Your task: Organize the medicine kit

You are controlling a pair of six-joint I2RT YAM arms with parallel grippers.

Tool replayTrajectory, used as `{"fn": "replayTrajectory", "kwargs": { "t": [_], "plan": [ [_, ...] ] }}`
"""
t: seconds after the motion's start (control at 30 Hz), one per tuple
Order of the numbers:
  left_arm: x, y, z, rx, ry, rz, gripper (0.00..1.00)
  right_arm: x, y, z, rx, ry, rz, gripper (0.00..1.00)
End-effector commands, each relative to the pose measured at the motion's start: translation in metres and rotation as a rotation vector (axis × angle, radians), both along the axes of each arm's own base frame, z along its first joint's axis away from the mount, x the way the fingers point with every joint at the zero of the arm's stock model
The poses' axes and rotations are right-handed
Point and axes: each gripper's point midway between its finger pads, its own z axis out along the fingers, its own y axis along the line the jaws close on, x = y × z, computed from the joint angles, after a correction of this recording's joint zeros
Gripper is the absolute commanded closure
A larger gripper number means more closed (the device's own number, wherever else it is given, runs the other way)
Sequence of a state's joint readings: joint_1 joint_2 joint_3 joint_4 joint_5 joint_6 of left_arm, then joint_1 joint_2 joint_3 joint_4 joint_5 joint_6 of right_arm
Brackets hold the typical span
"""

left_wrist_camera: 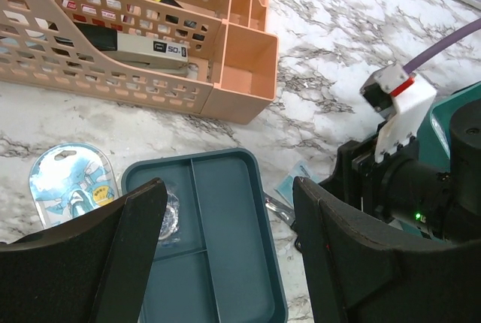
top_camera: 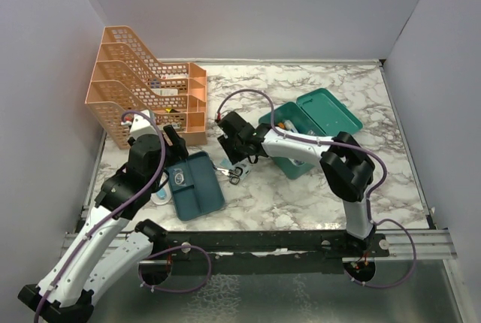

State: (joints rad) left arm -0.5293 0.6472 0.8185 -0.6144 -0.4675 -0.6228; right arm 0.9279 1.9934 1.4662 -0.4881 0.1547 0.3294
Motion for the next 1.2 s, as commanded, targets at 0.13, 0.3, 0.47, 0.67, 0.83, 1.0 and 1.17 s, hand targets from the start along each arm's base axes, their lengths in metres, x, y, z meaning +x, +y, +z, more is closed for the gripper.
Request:
{"fn": "replayTrajectory", "kwargs": {
  "t": [0.13,0.3,0.47,0.67,0.83,1.0,1.17],
  "plan": [
    [0.003,-0.007,-0.003,-0.029,0.001,-0.014,0.29,-0.015,0.002,-0.022,-0.084,0.018,0.258,0.55],
    [0.003,-0.006,-0.004,-0.024,0.002,-0.017,0.29,-0.006,0.008,-0.034,-0.102,0.025,0.241,0.66],
    [0.002,-0.007,-0.004,-0.029,0.000,-0.021,0.29,-0.006,0.008,-0.047,-0.124,0.049,0.227,0.79],
    [0.003,-0.008,-0.006,-0.026,0.009,-0.021,0.29,0.007,0.010,-0.034,-0.104,-0.003,0.161,0.95],
    [0.004,-0.009,-0.007,-0.025,0.014,-0.024,0.29,0.024,0.016,-0.007,-0.049,-0.091,0.081,0.99],
    [0.004,-0.008,-0.004,-0.021,0.006,-0.024,0.29,0.039,0.016,0.022,0.006,-0.168,-0.019,0.99],
    [0.005,-0.007,0.002,-0.017,-0.011,-0.023,0.29,0.042,0.015,0.054,0.089,-0.197,-0.114,0.99]
  ]
}}
